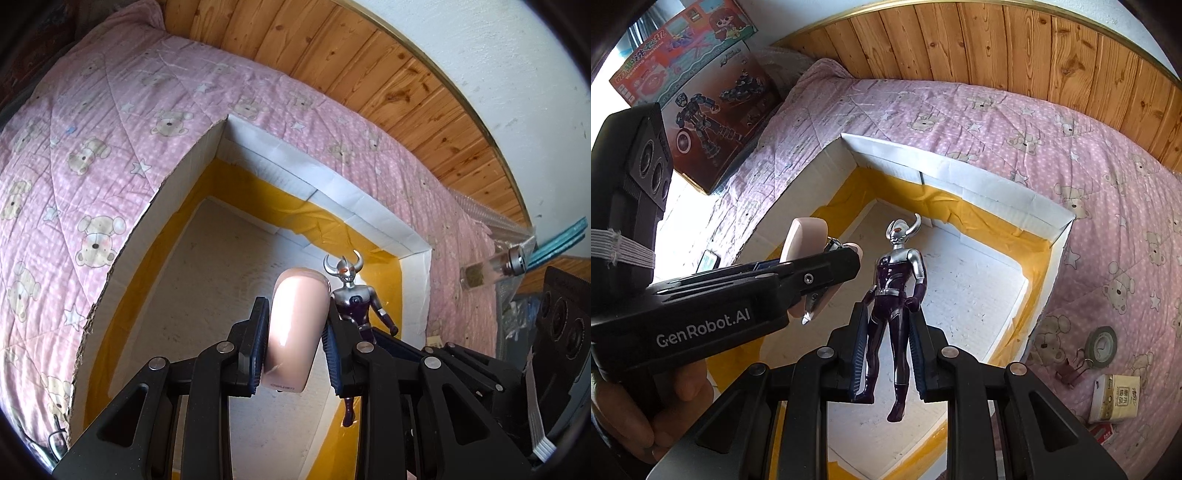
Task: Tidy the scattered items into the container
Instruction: 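Move both held items over the yellow-lined interior of the white box, then open the left tool dropping the pink bottle while the right tool releases the figure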
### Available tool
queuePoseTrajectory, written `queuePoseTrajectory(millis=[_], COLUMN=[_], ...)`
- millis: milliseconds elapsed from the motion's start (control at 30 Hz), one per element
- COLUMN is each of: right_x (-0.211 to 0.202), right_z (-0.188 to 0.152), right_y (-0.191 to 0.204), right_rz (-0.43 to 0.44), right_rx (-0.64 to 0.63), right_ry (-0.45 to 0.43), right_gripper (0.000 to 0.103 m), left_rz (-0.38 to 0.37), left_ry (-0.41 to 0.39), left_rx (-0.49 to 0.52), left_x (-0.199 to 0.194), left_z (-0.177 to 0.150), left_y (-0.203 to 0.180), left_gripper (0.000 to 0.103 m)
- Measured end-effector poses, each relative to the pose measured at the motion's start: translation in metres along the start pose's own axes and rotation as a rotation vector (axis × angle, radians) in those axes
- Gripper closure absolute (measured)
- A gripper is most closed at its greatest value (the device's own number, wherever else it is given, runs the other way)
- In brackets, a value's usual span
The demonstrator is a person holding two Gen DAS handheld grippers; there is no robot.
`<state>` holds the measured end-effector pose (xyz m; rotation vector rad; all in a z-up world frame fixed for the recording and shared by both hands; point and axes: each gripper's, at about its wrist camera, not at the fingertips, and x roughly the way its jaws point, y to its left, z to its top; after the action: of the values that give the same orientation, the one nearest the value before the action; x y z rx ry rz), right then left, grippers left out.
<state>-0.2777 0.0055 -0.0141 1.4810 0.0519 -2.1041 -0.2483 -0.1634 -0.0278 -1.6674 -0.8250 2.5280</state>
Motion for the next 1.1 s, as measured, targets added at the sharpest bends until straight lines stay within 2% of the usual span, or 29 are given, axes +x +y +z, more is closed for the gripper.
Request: queuePoseTrajectory(millis=[233, 600, 733, 900, 967, 1100], right_x=[0.019, 0.040, 0.049, 0.060, 0.062, 0.048], right_z=[0.009, 0.023, 0.027, 0.029, 0.027, 0.019], right_y=[-0.012, -0.017, -0.014, -0.010, -0.010, -0.004], right_rz=[0.002, -0.083, -0.092, -0.146, -0.162, -0.168], right_rx=[0.041, 0.029, 0.019, -0.032, -0.051, -0.065], right_ry=[0.055, 0.118, 0.150, 0.177, 0.191, 0.150], right_gripper=[0.079, 0.079, 0.079, 0.079, 0.075, 0.069], left_rz=[0.033, 0.091, 0.112, 0.192, 0.218, 0.201], left_ry=[0.013, 0.054, 0.054, 0.033, 0.037, 0.019], left_rx=[0.028, 0.035, 0.073, 0.114, 0.100, 0.082], left_x=[0.019, 0.052, 0.061, 0.069, 0.070, 0.056], left_z=[0.007, 0.018, 0.018, 0.020, 0.023, 0.021], left_y=[-0.004, 0.006, 0.002, 0.002, 0.006, 0.011], left_gripper=[0.074, 0.074, 0.074, 0.072, 0.060, 0.057])
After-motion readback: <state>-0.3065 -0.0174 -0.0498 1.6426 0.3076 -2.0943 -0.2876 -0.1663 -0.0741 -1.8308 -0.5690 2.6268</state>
